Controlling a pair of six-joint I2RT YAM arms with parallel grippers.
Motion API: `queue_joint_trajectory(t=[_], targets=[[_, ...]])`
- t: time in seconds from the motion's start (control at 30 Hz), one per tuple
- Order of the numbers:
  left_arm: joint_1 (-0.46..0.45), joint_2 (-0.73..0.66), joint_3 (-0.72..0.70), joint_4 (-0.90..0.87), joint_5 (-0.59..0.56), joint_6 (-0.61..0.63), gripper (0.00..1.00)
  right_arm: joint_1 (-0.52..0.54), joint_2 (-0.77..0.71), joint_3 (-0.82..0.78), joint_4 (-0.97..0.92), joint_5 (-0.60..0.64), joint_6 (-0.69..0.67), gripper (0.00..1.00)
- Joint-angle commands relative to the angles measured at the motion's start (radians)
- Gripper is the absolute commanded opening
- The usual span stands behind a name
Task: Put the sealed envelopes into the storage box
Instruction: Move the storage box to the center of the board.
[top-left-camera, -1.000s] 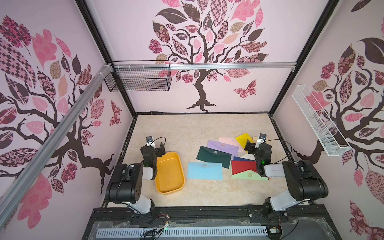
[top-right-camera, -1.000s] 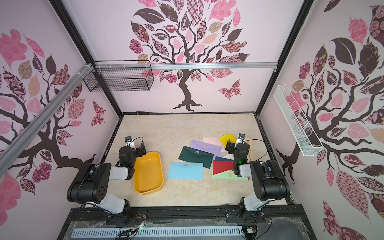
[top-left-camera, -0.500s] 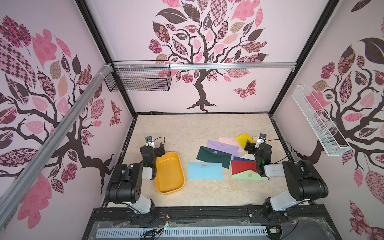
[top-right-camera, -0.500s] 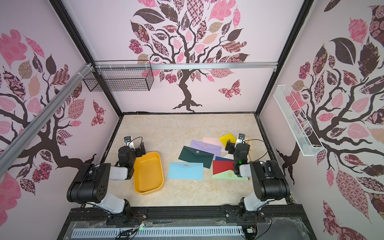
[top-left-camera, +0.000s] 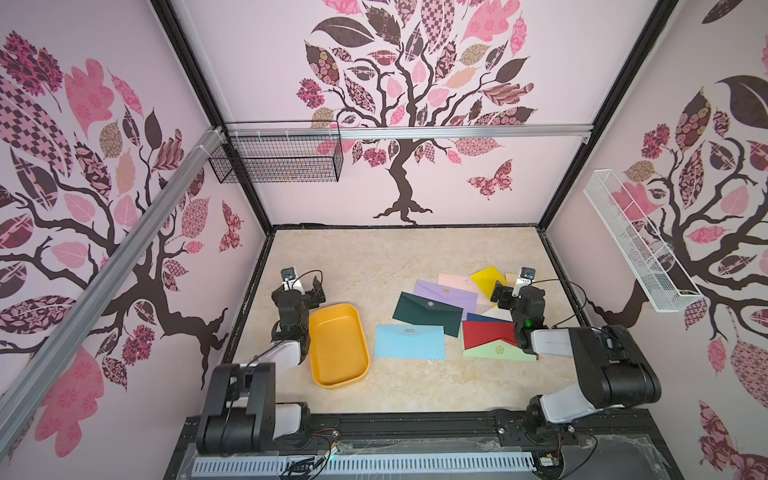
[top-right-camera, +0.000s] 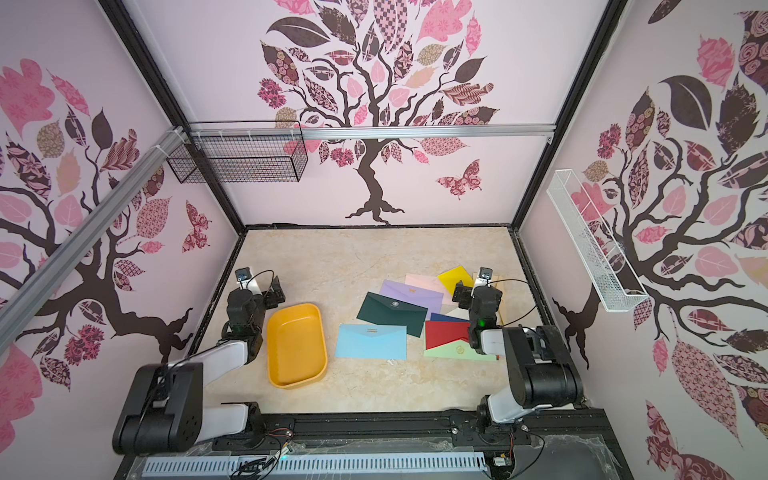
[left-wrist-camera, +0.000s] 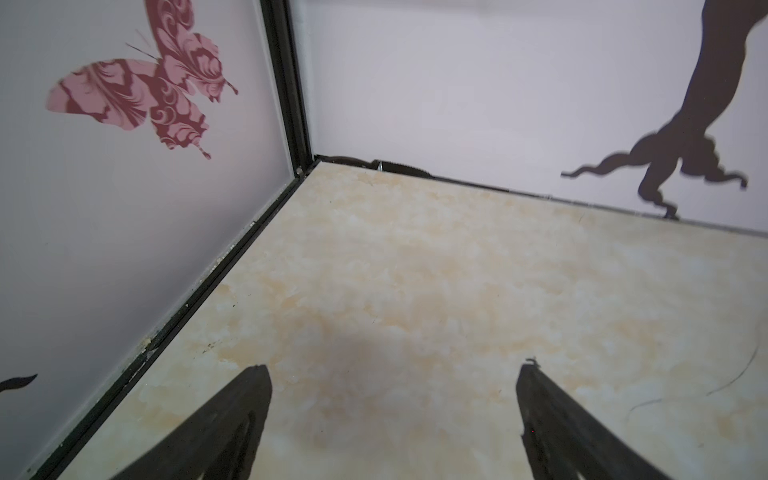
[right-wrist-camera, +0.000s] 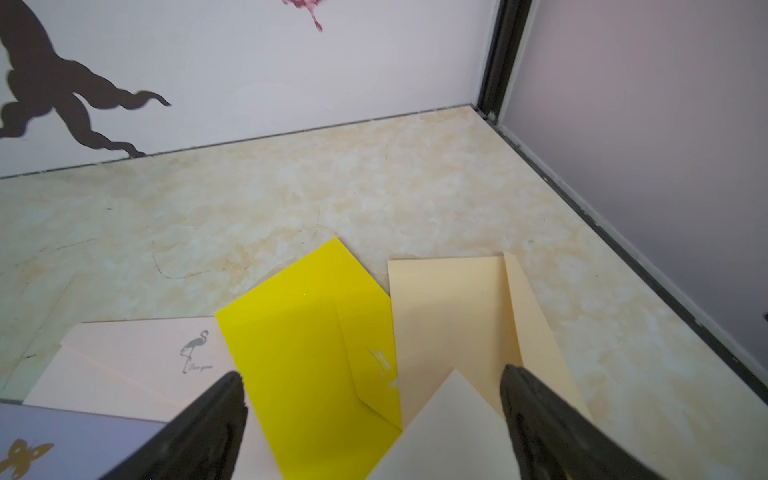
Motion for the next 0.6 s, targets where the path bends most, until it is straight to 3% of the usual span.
queue_joint_trajectory(t=[0.0,0.07,0.13,0.17,0.27,0.33,0.43,0.57], targets=[[-0.003,-0.117,0.071,-0.226,0.004,-0.184,0.98,-0.005,-0.2,0.12,-0.272,0.084,0.122,0.99],[-0.003,-0.179,0.112,-0.328,-0.015,-0.296,0.98,-0.005,-0.301,0.16,-0.371,0.012,0.156,0.99],[0.007,-0.232,0.162,-0.512,-0.088,-0.494,0.98,-0.004,-0.377,0.21,-0.499,-0.036,0.206,0.99],[0.033,-0.259,0.18,-0.603,-0.047,-0.589,0.98,-0.005,-0.406,0.235,-0.568,-0.067,0.234,0.99],[0.163,-0.317,0.209,-0.753,0.324,-0.684,0.98,-0.002,-0.49,0.259,-0.721,-0.171,0.316,0.99],[0.173,-0.334,0.262,-0.909,0.503,-0.637,0.95,-0.001,-0.544,0.235,-0.771,-0.248,0.382,0.97],[0.069,-0.356,0.352,-1.201,0.553,-0.555,0.88,0.038,-0.622,0.2,-0.859,-0.336,0.454,0.92],[-0.193,-0.401,0.395,-1.43,0.335,-0.554,0.84,0.123,-0.722,0.159,-0.977,-0.4,0.447,0.91]])
